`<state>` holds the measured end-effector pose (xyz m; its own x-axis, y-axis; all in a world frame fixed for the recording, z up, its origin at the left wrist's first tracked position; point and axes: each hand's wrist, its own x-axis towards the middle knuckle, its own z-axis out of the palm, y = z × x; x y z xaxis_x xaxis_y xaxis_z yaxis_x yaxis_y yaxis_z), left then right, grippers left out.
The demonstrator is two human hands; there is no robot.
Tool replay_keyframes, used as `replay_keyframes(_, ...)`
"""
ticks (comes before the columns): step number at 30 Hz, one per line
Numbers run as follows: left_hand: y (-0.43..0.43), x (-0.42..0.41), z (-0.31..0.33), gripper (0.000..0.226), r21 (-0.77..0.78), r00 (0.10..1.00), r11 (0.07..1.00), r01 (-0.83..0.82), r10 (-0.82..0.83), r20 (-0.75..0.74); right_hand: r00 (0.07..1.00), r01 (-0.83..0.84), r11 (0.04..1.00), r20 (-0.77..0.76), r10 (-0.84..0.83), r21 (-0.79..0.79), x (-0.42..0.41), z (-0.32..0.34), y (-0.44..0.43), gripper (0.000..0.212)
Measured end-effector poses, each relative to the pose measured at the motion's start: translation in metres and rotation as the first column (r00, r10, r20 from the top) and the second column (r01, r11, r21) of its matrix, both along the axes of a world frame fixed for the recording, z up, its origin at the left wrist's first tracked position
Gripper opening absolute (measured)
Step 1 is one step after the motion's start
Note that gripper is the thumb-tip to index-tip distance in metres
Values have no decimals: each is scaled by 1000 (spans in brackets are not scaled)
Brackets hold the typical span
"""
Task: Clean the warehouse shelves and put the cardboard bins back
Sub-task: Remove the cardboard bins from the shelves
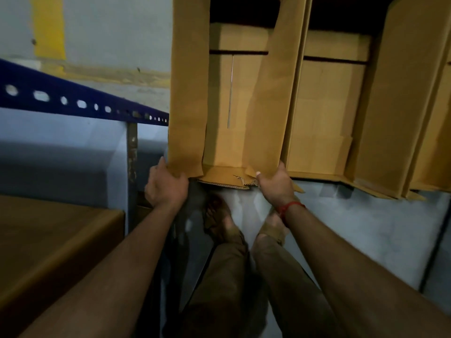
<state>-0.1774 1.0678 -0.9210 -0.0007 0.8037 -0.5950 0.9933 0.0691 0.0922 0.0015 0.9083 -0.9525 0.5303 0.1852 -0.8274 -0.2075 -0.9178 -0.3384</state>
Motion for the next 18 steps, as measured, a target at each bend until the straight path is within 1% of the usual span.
replay_keyframes(2, 12, -3, -5, 36, -21, 986, 987, 157, -158, -51, 999, -13, 999, 42, 14, -38, 2, -7, 4, 67)
replay_keyframes(4, 28, -5, -6, 44, -140, 954, 950, 280, -292, -72, 994, -3, 999, 106, 7, -38, 2, -8, 6, 60)
replay_keyframes(5, 36, -6, -4, 50, -206, 947, 932, 298, -316, -60, 991, -1, 1000, 135, 2, -11, 1, -5, 5, 56)
replay_keyframes(7, 49, -3, 5, 65, -284, 967, 928, 243, -256, -12, 987, 4, 998, 158, -13, 61, -1, 6, 2, 51)
replay_keyframes(9, 52, 4, 24, 74, -283, 987, 946, 159, -141, 82, 986, 26, 992, 159, -46, 126, 3, 25, 1, 48)
replay_keyframes(11, 48, 9, 48, 70, -257, 981, 960, 113, -67, 180, 982, 88, 980, 149, -116, 180, 14, 48, 0, 45)
replay_keyframes(14, 42, 5, 86, 59, -176, 955, 977, 120, -66, 288, 974, 176, 953, 96, -204, 248, 30, 88, -3, 47)
replay_keyframes(18, 42, -1, 142, 52, -31, 947, 997, 72, -58, 317, 953, 288, 898, -4, -304, 334, 30, 149, -14, 46)
